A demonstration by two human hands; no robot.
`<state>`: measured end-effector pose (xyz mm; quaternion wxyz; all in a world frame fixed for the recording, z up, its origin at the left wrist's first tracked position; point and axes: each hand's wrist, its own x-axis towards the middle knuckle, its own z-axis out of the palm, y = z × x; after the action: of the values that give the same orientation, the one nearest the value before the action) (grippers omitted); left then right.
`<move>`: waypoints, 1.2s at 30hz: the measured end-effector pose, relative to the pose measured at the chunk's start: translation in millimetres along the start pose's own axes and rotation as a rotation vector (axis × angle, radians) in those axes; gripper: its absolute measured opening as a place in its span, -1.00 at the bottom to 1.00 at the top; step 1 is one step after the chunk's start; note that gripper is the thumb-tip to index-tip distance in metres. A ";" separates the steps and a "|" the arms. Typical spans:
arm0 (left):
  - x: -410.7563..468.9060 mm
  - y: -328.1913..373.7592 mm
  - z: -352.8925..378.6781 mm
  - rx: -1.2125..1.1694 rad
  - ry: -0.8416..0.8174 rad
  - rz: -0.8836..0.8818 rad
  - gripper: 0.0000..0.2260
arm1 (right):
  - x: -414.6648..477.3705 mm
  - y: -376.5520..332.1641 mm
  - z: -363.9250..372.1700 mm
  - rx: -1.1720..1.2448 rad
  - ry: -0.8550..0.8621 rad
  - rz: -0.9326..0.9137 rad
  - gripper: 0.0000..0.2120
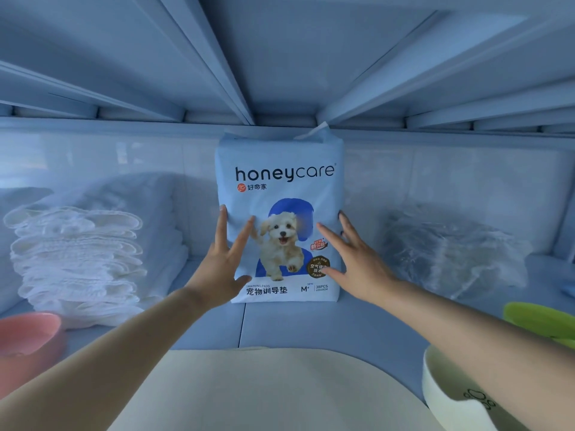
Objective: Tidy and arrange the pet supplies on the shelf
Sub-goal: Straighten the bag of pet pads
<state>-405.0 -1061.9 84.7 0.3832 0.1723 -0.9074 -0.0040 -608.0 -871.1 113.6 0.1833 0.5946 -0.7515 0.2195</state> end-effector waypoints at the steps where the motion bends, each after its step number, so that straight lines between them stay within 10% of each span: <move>1: 1.1 3.9 1.6 -0.006 -0.003 0.007 0.09 | -0.6 0.0 -2.6 0.016 0.024 -0.010 -0.24; 11: 18.4 41.4 7.5 0.017 -0.077 0.107 -0.20 | -5.2 0.7 -21.7 -0.022 -0.045 -0.171 -0.34; 19: 72.7 68.8 -45.5 0.191 0.233 0.111 -0.26 | 26.8 40.8 -65.8 -0.021 0.207 -0.012 -0.31; 27: 119.6 82.2 -60.3 -0.052 0.078 -0.161 -0.20 | 83.6 46.8 -98.1 0.086 0.196 0.114 -0.06; 36: 111.3 63.7 -54.4 -0.205 0.097 -0.066 -0.13 | 77.9 45.3 -83.6 0.249 0.345 0.110 -0.17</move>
<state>-458.8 -1030.4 209.2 0.4420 0.1619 -0.8765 -0.1011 -668.5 -879.8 220.3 0.2221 0.5246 -0.7073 0.4186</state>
